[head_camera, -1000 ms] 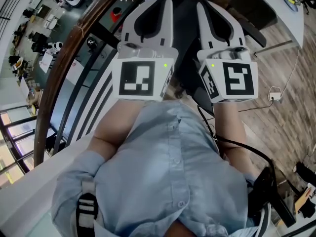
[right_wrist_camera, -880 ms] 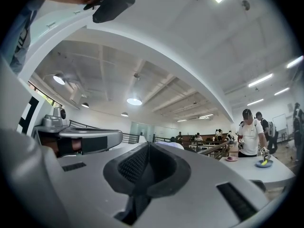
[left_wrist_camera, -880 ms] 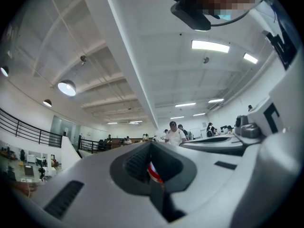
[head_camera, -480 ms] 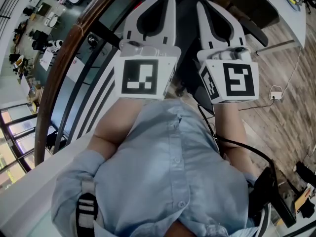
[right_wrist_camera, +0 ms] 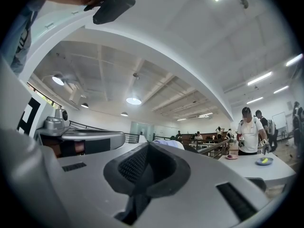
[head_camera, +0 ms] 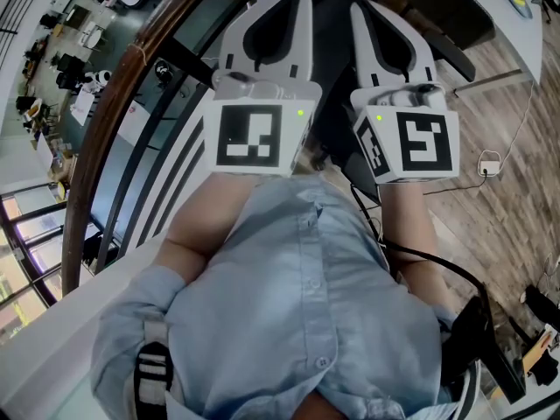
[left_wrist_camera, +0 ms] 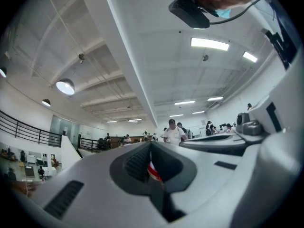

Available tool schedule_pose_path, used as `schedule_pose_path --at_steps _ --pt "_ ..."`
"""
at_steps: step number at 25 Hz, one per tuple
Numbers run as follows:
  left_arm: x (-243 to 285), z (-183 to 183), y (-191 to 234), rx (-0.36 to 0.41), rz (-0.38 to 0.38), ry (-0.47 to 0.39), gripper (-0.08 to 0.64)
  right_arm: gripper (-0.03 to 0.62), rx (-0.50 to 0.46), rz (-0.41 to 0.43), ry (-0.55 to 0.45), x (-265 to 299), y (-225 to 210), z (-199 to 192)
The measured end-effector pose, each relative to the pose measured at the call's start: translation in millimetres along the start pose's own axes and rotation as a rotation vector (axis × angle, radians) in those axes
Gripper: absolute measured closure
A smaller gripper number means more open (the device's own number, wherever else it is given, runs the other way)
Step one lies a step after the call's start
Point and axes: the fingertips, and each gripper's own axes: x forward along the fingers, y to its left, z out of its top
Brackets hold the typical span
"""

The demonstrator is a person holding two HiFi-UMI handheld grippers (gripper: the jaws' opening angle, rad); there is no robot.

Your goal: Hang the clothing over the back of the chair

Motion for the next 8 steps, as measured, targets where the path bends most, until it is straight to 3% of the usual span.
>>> schedule_pose_path --at_steps 8 --pt "-4.3 -0.9 -0.2 -0.002 -0.001 0.002 0.546 0.581 0.000 -0.001 0.002 -1.6 4.0 -1.3"
